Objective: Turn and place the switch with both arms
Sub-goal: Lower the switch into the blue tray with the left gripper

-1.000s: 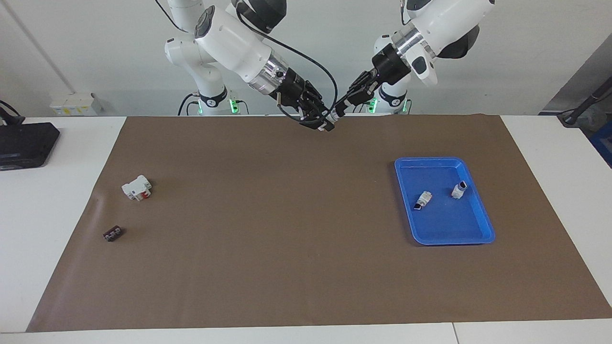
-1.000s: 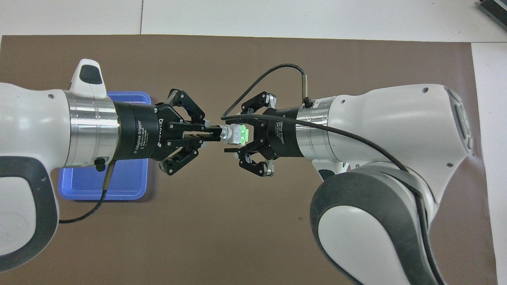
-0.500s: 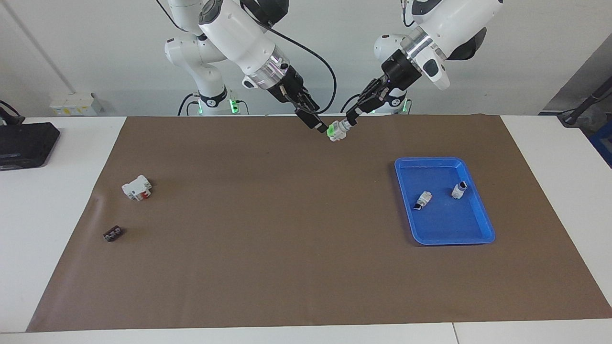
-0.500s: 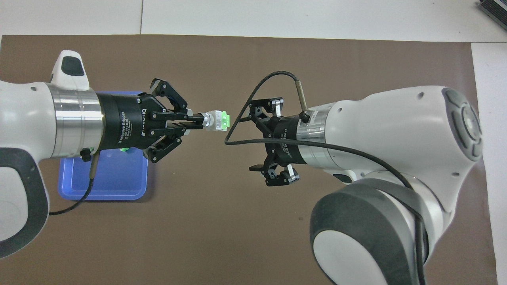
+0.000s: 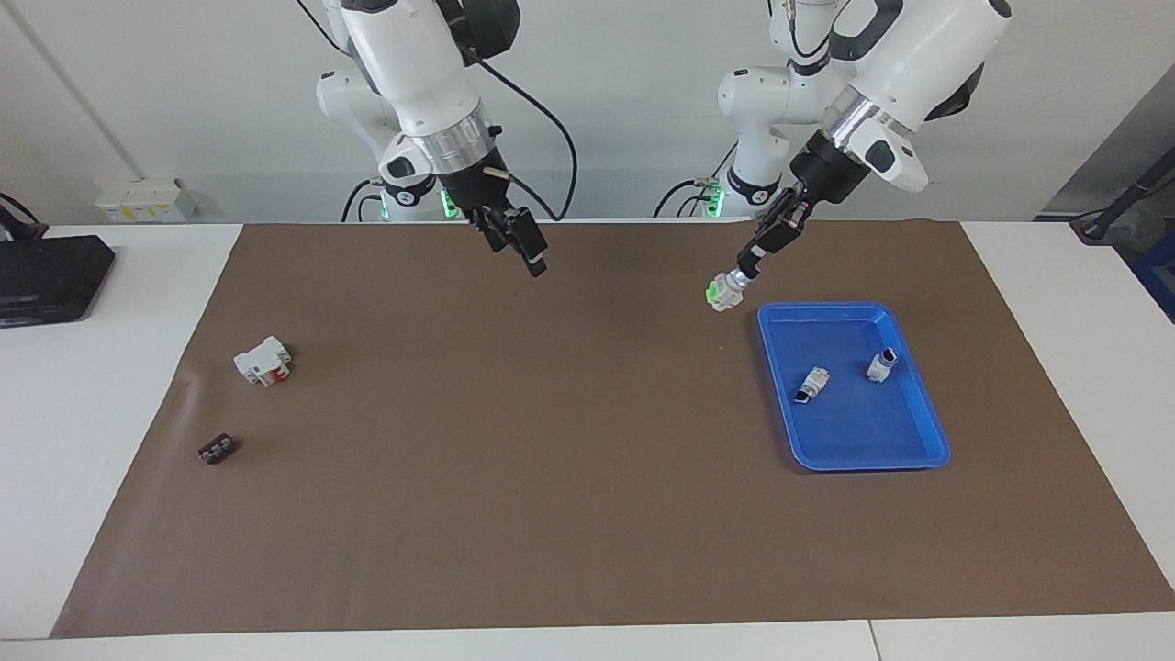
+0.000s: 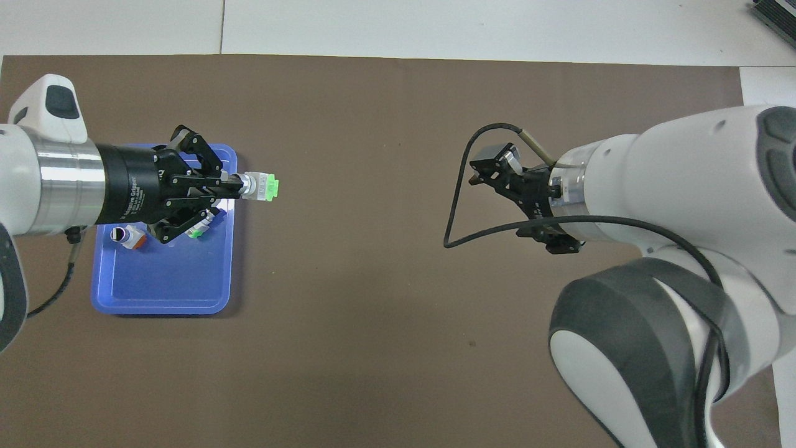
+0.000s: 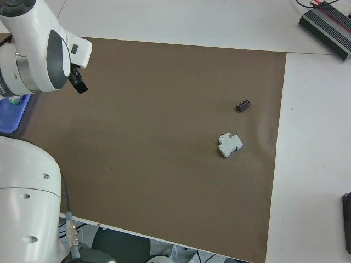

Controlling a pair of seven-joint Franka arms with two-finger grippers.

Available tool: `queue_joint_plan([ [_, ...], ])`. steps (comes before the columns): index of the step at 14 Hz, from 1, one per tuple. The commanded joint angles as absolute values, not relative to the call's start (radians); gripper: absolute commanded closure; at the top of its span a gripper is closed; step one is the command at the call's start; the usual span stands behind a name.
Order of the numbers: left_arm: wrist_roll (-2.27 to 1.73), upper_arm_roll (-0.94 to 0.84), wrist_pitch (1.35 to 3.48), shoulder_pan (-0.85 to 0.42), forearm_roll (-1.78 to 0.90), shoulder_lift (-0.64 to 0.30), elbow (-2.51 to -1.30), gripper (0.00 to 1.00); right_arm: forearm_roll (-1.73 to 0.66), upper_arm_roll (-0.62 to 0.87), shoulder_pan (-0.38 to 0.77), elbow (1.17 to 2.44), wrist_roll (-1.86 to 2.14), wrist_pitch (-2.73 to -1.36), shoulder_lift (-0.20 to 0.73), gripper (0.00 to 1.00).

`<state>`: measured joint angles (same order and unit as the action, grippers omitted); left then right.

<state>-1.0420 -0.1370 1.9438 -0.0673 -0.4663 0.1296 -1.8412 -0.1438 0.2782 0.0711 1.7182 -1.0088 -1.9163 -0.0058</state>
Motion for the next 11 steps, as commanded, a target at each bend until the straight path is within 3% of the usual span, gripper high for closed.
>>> queue_joint_plan([
  [1,-0.858,-0.141,1.896,0.037,-0.401,0.193,-1.914,1.0,-0.049,0.285,0.006,1.717,-0.782,-1.847,-0.028,0.0],
  [5,-0.533,-0.141,1.931,0.135,-0.331,0.256,-2.063,1.0,0.0,0.282,-0.084,1.71,-0.525,-1.793,-0.044,0.0],
  [11,-0.304,-0.143,2.132,0.181,-0.226,0.245,-2.282,1.0,-0.002,0.209,-0.147,1.697,-0.273,-1.677,-0.081,0.0],
])
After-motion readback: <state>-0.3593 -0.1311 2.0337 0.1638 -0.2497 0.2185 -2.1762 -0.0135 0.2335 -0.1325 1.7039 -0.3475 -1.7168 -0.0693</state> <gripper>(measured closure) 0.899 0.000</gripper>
